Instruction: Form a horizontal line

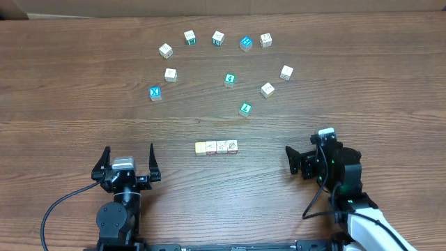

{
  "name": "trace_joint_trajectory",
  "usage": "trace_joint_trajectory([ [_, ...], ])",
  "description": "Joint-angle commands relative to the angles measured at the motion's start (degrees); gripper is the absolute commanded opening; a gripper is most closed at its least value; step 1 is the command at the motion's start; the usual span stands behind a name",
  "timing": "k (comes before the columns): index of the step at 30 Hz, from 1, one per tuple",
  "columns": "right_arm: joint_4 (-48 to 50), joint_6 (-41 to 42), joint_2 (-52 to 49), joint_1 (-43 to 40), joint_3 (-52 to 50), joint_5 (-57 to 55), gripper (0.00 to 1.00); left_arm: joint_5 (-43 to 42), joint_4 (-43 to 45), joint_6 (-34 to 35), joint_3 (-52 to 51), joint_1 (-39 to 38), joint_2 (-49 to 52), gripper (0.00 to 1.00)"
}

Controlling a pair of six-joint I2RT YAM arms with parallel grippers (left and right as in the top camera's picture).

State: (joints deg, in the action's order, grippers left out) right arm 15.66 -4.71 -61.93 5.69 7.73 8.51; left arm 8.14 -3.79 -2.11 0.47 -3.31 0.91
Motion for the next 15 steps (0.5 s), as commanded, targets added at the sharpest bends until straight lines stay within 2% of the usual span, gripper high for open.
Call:
trace_joint_trajectory([
  [1,0.74,0.11,2.91,-0.35,-1.20,0.57,1.00,-0.63,0.00,-1.11,-0.20,-0.13,-0.70,0.99],
  [9,1.79,0.13,7.98,-3.50,-2.49,4.35,1.00,-0.63,0.00,-1.11,-0.20,-0.13,-0.70,0.99],
  [15,7.93,0.13,12.46,-3.85,-7.32,5.11,1.00,-0.63,0.00,-1.11,-0.20,-0.13,-0.70,1.00],
])
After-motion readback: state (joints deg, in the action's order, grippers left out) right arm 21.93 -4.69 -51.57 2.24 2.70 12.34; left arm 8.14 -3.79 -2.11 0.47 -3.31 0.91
